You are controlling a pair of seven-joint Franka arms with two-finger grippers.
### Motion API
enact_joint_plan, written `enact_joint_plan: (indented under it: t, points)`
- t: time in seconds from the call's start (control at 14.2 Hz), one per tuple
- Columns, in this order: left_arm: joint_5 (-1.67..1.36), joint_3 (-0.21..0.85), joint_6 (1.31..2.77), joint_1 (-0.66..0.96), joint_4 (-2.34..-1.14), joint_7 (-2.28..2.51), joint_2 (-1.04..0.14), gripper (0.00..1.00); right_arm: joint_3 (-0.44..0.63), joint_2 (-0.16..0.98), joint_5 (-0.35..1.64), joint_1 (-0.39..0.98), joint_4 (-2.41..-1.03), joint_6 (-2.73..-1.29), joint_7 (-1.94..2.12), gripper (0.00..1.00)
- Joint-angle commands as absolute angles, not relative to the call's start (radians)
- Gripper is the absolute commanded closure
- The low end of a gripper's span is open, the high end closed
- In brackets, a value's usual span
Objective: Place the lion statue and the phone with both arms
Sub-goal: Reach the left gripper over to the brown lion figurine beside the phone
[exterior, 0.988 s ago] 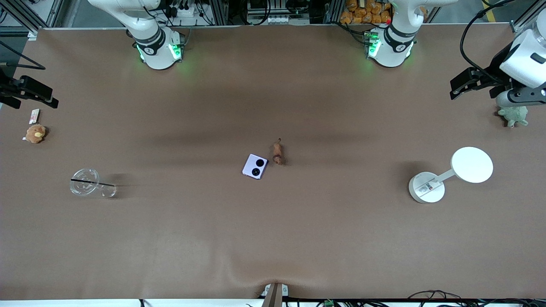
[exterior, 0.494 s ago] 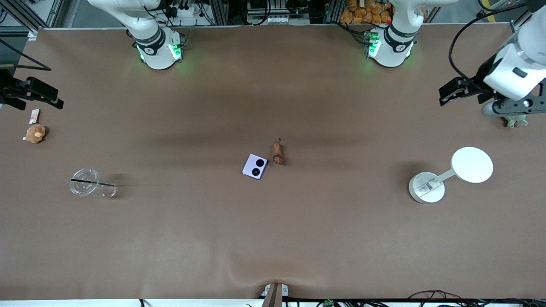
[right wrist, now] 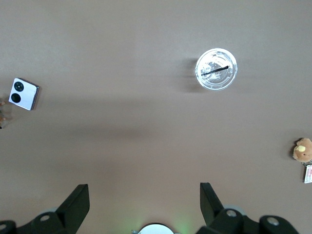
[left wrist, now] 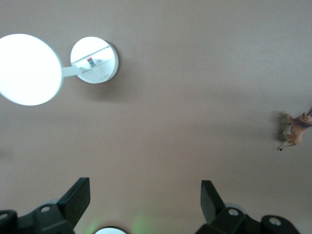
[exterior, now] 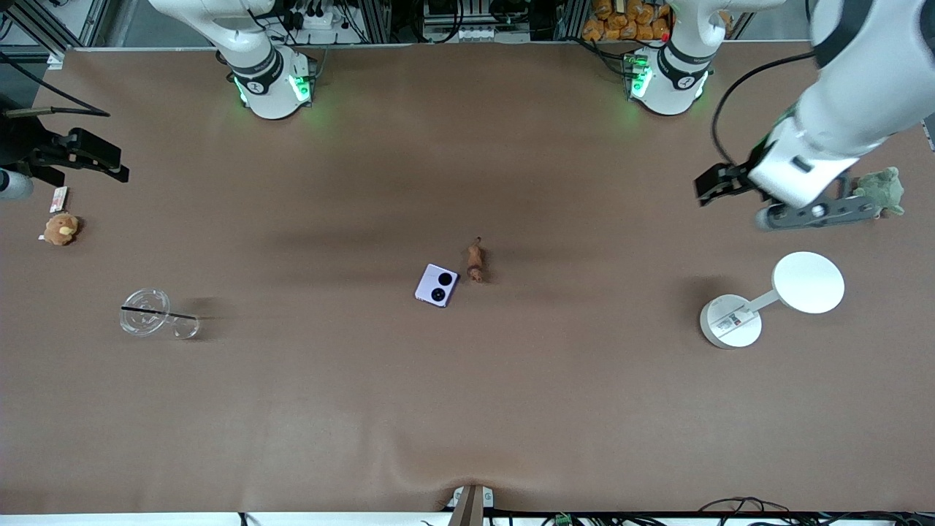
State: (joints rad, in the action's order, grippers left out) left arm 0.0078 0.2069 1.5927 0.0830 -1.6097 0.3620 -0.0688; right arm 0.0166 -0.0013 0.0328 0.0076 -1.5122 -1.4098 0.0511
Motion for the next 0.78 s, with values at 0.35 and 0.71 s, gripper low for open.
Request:
enact_joint_plan:
  t: [0.35, 0.71]
  points:
    - [-0.006, 0.313, 1.729, 0.084, -1.621, 0.483, -0.175, 0.00, 0.018, -0.020, 0.028, 0.003, -1.566, -1.431, 0.049, 0.00]
    - [0.006, 0.324, 1.805, 0.176, -1.621, 0.616, -0.247, 0.00, 0.021, -0.061, 0.028, -0.002, -1.696, -1.499, 0.049, 0.00]
